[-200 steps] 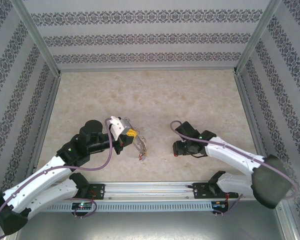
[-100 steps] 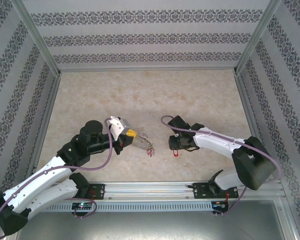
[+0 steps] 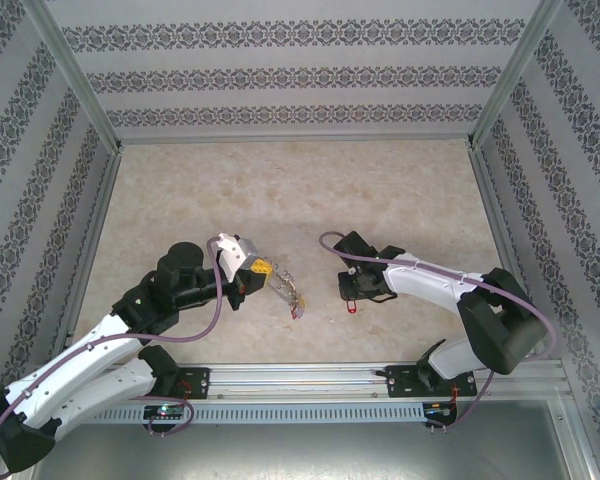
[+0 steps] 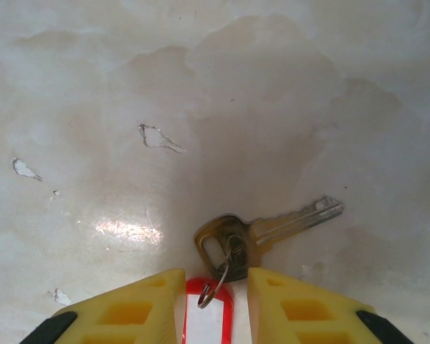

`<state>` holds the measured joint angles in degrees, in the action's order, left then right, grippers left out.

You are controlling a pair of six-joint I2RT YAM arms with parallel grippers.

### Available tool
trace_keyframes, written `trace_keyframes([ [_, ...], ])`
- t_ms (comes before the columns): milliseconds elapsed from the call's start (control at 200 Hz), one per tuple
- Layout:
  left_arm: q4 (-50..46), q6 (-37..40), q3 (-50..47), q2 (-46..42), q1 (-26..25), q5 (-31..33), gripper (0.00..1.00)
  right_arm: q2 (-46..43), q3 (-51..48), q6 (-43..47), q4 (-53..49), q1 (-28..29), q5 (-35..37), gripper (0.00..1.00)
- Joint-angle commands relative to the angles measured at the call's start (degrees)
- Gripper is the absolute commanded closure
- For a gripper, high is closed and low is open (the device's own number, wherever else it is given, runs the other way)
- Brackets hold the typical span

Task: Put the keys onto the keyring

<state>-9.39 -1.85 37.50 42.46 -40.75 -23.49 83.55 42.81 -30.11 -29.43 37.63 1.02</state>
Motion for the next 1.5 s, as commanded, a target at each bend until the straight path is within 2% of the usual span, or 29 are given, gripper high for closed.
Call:
trace_keyframes([
  [0,4.0,-0.9,-0.1,-1.6,0.5,-0.8,1.0,1.2,0.9,-1.0,0.6,0.3,0.1,0.72],
  [804,4.4,-1.1,-0.3,-3.2,0.5,-1.3,1.0,1.4,-0.3,-1.7,1.0,1.0,0.6,0.83],
  [1174,4.6,-1.1,-0.5,-3.8,0.5,-1.7,1.0,-0.6,-1.4,-2.3,0.2,1.1,1.0,0.8],
  [1499,4.6,-1.3,-0.6,-4.4,0.5,-1.7,1.0,-0.2,-1.7,-2.2,1.0,1.1,1.2,0.82],
])
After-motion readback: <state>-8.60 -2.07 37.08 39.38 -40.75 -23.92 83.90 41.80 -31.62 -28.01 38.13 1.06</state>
